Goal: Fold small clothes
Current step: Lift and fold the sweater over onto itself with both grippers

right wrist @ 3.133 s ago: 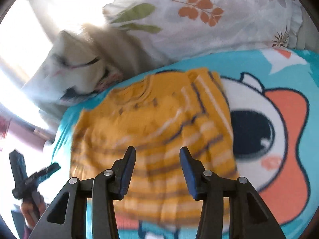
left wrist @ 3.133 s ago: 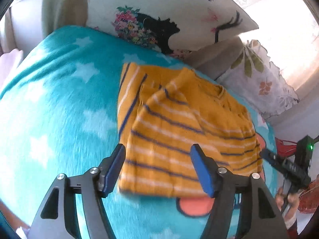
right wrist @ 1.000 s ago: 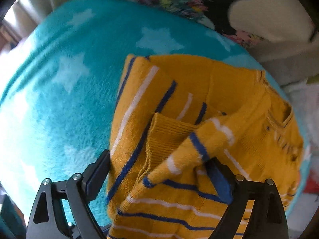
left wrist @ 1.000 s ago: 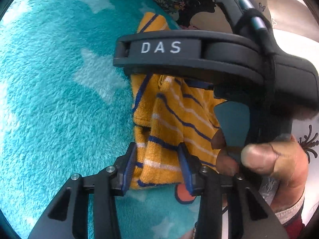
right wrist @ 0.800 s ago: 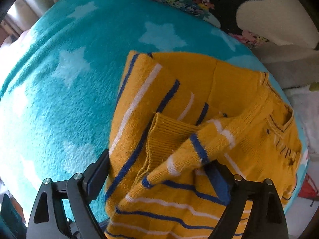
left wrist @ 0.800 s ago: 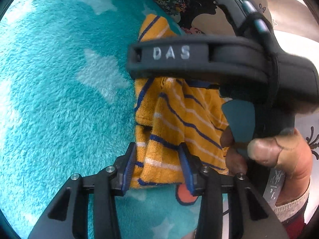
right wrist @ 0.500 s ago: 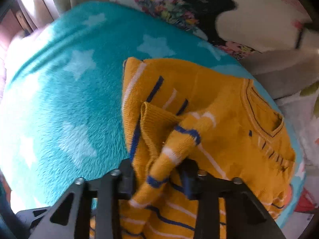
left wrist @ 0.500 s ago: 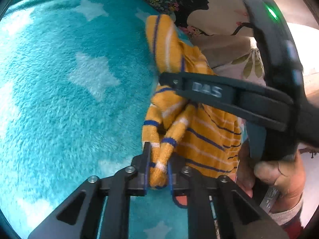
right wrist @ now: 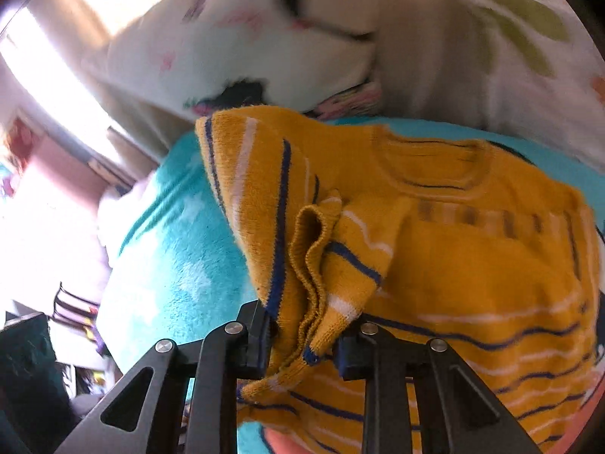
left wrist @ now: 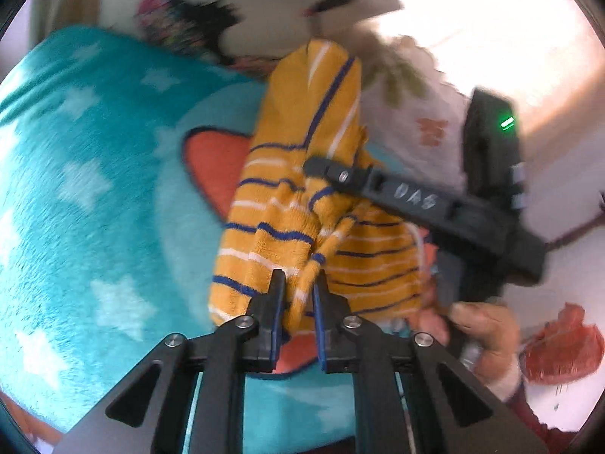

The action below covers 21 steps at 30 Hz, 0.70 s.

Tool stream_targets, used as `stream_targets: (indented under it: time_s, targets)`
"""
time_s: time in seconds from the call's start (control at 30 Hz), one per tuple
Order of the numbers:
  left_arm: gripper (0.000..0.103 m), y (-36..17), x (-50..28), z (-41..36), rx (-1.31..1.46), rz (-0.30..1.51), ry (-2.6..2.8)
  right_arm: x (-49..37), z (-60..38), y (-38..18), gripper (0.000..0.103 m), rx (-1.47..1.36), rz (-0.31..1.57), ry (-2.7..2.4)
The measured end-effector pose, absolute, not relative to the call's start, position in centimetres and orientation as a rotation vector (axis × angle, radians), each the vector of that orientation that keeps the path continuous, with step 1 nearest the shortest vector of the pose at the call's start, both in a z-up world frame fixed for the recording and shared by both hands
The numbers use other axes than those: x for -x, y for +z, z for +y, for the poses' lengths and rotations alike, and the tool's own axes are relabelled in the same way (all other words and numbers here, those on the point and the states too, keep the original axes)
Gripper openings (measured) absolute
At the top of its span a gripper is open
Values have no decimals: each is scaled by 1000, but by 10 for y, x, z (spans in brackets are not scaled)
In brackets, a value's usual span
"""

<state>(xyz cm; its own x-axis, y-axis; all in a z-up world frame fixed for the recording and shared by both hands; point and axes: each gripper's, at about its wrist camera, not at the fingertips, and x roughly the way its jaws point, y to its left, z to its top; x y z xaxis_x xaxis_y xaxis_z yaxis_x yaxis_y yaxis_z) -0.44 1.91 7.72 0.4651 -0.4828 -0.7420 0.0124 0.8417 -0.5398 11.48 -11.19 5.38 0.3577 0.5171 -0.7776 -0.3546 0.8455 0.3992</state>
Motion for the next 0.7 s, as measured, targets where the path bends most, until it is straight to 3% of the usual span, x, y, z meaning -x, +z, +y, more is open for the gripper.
stream_targets:
  time_s: [0.17,0.5,0.53,0.57,0.7]
  targets:
    - [29,90,5,-17,465,1046,-348,-119,-188,48,25,-206,1042,518]
    - [29,53,-29,-76,415,1154,-324,-133,-317,26,20,-260,1044,380]
    - [29,50,-32,-83,407,1160,-324,-135,-326,21,17,-266,1051,367]
    - [29,48,-35,-89,401,1164,-323,-135,-337,17,7,-264,1057,337]
    - [29,41,-39,-105,380,1190,-300,-137,-372,3,9,-291,1080,252]
